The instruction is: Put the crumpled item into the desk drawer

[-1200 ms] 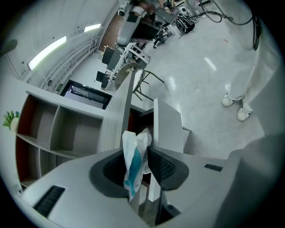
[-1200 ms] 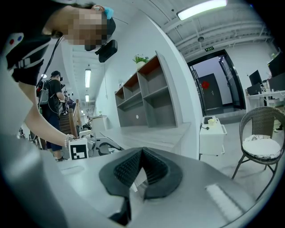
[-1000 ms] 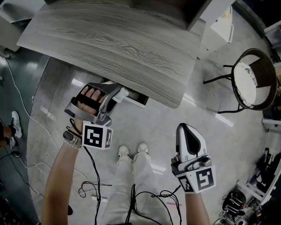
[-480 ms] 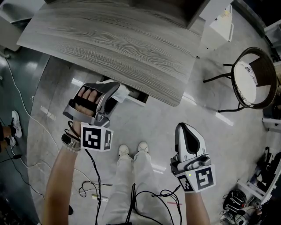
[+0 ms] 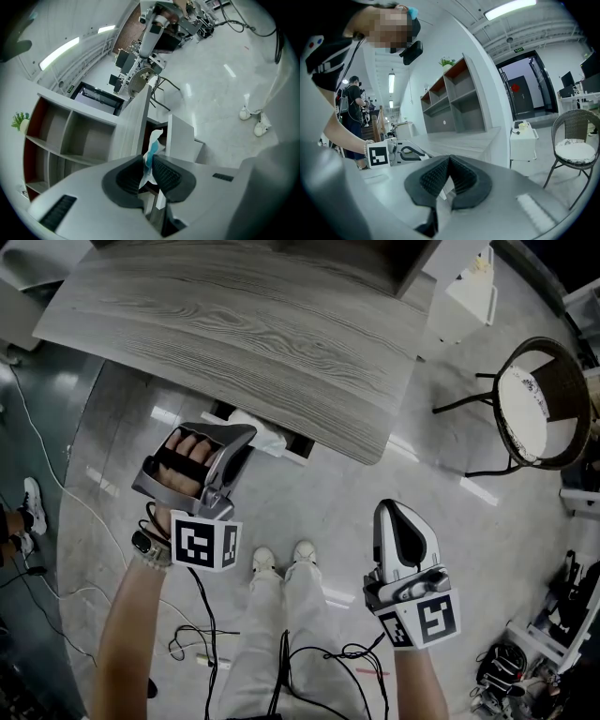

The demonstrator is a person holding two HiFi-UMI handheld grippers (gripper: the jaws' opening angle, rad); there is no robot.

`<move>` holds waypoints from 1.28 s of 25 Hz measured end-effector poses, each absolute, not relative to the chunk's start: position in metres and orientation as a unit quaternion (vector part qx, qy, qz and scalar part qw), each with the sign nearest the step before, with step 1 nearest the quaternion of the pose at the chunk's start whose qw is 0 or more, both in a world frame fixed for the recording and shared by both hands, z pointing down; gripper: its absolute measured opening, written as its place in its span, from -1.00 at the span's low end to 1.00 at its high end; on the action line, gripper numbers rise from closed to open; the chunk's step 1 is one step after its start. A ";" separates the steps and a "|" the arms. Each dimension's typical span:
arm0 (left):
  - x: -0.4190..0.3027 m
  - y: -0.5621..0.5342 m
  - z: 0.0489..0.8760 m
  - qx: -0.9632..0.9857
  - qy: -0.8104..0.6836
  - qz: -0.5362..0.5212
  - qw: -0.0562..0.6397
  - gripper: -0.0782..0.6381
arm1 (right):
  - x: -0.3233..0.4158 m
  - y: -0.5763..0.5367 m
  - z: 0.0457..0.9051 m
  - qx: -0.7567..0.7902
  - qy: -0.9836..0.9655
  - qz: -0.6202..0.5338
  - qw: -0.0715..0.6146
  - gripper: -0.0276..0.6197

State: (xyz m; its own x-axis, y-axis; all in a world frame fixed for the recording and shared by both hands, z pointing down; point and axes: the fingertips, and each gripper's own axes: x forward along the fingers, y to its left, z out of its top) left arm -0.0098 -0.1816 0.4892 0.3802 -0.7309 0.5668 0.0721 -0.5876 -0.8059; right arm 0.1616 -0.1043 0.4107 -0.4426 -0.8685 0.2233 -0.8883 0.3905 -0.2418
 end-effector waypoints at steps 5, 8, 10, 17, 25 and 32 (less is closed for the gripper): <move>-0.008 -0.188 0.505 -0.729 0.213 -0.527 0.381 -0.64 | 0.162 -0.105 0.410 0.527 -0.833 0.165 0.031 -0.89; -0.008 -0.189 0.513 -0.731 0.201 -0.538 0.368 -0.61 | 0.163 -0.105 0.412 0.528 -0.832 0.166 0.032 -0.89; -0.010 -0.189 0.511 -0.738 0.208 -0.535 0.355 -0.52 | 0.163 -0.106 0.412 0.528 -0.832 0.166 0.031 -0.89; -0.020 -0.183 0.496 -0.758 0.251 -0.513 0.316 -0.34 | 0.163 -0.107 0.412 0.528 -0.833 0.162 0.032 -0.89; -0.016 -0.167 0.430 -0.808 0.358 -0.407 0.232 -0.73 | 0.149 -0.110 0.377 0.513 -0.850 0.110 0.050 -0.89; -0.024 -0.149 0.341 -0.841 0.440 -0.280 0.145 -0.76 | 0.132 -0.106 0.319 0.498 -0.864 0.048 0.059 -0.89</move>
